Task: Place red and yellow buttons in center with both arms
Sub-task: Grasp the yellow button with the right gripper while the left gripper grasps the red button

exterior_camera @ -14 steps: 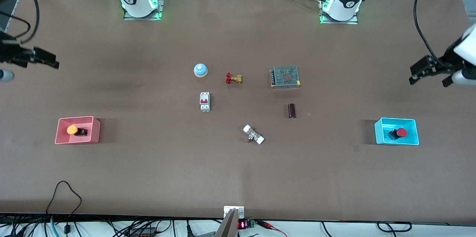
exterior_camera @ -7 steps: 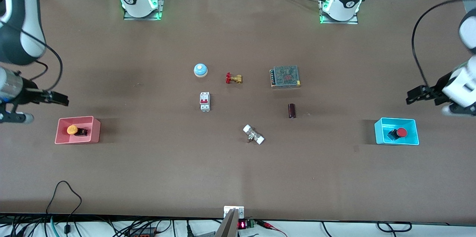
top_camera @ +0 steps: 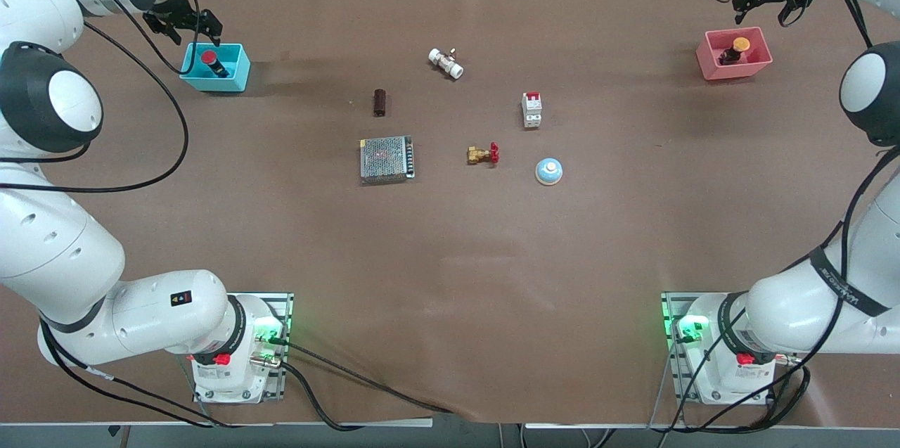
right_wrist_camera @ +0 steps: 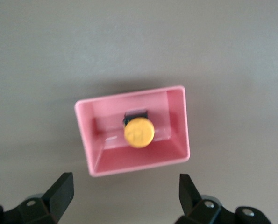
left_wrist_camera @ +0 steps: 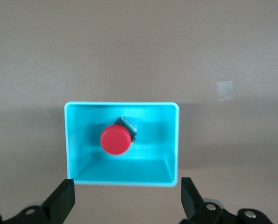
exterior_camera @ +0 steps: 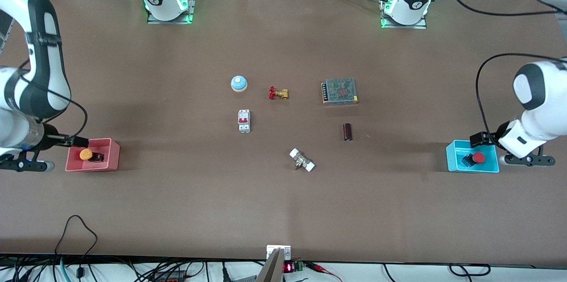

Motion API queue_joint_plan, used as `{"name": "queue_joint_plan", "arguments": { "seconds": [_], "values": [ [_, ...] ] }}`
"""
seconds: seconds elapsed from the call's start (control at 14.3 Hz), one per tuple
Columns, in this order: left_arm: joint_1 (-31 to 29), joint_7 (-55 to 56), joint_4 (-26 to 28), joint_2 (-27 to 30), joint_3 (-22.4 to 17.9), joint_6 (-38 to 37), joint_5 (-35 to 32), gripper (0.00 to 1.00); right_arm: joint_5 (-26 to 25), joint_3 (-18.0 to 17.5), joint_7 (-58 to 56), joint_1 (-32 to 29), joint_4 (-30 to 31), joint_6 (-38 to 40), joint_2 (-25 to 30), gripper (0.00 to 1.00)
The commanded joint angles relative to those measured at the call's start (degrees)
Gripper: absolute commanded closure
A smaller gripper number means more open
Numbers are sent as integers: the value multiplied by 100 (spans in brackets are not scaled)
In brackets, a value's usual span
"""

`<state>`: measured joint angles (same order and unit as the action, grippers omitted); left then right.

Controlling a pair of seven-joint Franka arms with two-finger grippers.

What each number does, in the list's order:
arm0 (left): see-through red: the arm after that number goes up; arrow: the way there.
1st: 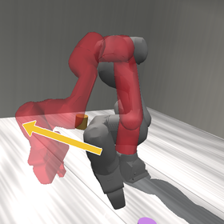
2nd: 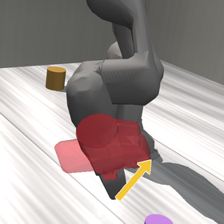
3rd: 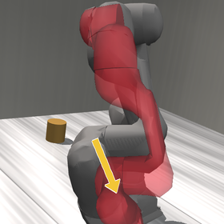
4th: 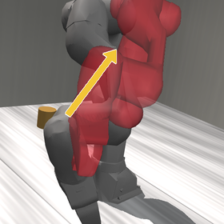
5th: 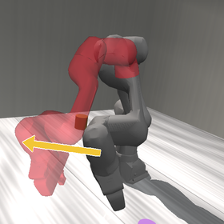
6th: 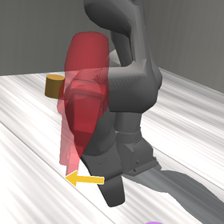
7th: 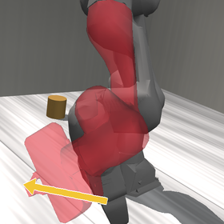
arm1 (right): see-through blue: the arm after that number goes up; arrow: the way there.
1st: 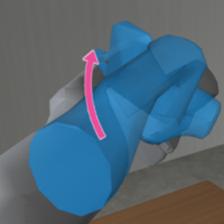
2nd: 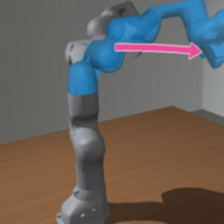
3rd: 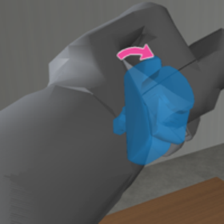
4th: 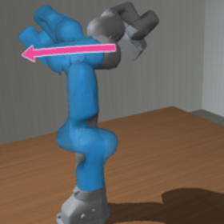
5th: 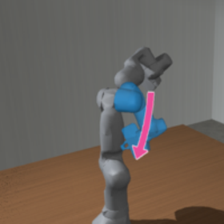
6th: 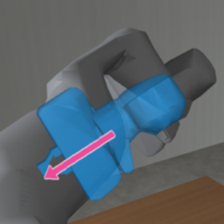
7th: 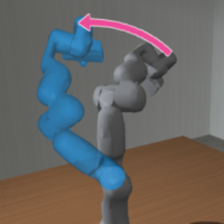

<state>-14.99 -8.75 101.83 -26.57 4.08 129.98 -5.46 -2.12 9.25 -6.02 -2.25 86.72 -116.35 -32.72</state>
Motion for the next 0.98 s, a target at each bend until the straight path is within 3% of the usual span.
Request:
{"name": "queue_joint_plan", "arguments": {
  "seconds": [0.0,0.42,0.91],
  "values": [
    [-127,-12,-137,-410,23,474,-130,0,1,-63,-346,-118,-208,-361,-383,0],
    [-145,-4,-154,-780,14,1003,-130,0,19,-72,-610,-162,-208,-687,-683,0],
    [-136,5,-146,-824,-30,968,-148,34,71,-90,-857,-224,-208,-758,-867,0]
  ]
}}
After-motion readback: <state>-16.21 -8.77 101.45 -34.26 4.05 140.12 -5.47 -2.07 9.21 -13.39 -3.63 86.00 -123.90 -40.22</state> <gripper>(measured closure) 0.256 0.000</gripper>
